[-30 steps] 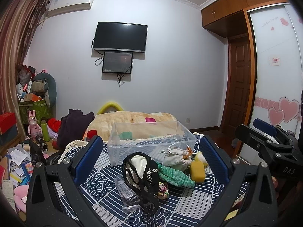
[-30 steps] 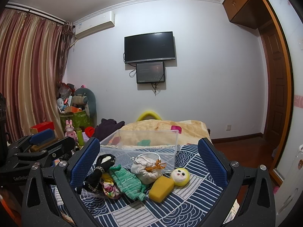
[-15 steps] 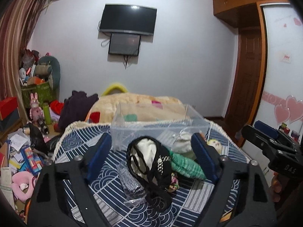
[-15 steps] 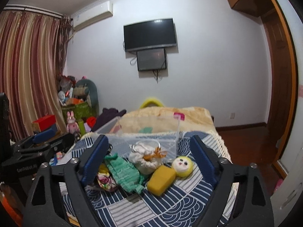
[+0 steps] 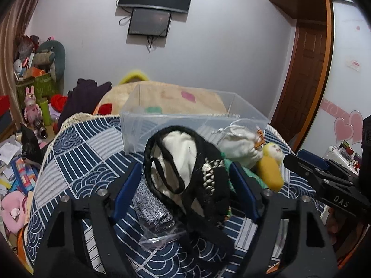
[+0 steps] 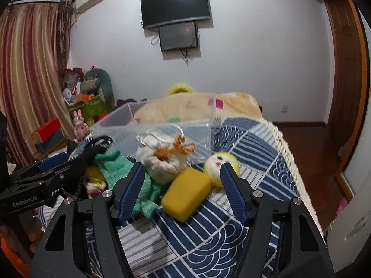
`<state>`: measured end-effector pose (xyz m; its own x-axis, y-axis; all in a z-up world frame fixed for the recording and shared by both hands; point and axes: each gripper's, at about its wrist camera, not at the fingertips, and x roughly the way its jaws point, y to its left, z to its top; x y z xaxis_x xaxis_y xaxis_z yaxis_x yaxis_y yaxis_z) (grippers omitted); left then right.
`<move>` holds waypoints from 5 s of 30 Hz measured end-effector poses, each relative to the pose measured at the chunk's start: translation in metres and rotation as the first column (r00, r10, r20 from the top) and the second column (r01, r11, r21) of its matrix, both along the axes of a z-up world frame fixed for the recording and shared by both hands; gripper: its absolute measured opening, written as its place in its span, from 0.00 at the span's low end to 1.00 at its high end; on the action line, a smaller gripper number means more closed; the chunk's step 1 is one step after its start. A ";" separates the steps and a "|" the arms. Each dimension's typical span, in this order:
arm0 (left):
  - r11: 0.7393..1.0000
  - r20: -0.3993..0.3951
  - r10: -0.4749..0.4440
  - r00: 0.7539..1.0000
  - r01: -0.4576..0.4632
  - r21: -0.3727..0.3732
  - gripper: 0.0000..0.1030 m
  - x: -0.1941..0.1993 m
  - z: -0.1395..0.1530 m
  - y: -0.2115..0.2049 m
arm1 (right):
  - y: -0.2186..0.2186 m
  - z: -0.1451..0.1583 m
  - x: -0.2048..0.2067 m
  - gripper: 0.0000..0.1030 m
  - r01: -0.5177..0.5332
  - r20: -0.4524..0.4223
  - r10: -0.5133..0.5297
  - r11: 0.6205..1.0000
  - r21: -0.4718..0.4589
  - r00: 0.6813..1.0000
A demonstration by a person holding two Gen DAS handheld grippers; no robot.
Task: Organize soft objects
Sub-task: 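Grasp the yellow sponge with the right gripper while the left grasps the black fabric item, then lower the yellow sponge into the clear box with the right gripper while the left drops the black fabric, then grasp the white drawstring pouch with the right gripper while the left grasps the green knitted cloth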
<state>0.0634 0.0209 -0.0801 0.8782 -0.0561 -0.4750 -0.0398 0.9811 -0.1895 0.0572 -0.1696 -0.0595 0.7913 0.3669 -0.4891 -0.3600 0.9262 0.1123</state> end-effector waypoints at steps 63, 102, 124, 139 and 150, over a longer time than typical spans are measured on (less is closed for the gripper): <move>1.000 0.089 0.016 0.996 -0.018 0.016 0.14 0.044 0.093 0.045 | 0.032 0.078 0.045 0.33 -0.043 0.159 0.043 0.999 -0.003 0.986; 0.995 -0.159 -0.005 0.987 0.022 0.099 0.67 0.139 0.036 0.037 | 0.058 0.020 0.126 0.51 -0.084 -0.139 0.064 0.985 -0.147 0.988; 0.996 -0.072 -0.050 0.996 0.055 0.068 0.96 0.063 0.063 0.026 | 0.032 0.055 0.061 0.65 -0.106 0.022 0.108 0.992 -0.072 0.994; 0.976 -0.113 -0.193 0.975 0.203 0.085 0.75 0.045 0.018 -0.015 | 0.023 0.002 0.047 0.65 -0.108 -0.085 0.100 0.988 -0.106 0.991; 0.966 -0.174 -0.255 0.951 0.259 -0.002 0.28 0.052 -0.007 -0.014 | 0.032 -0.003 0.052 0.65 -0.119 -0.096 0.110 0.988 -0.102 0.989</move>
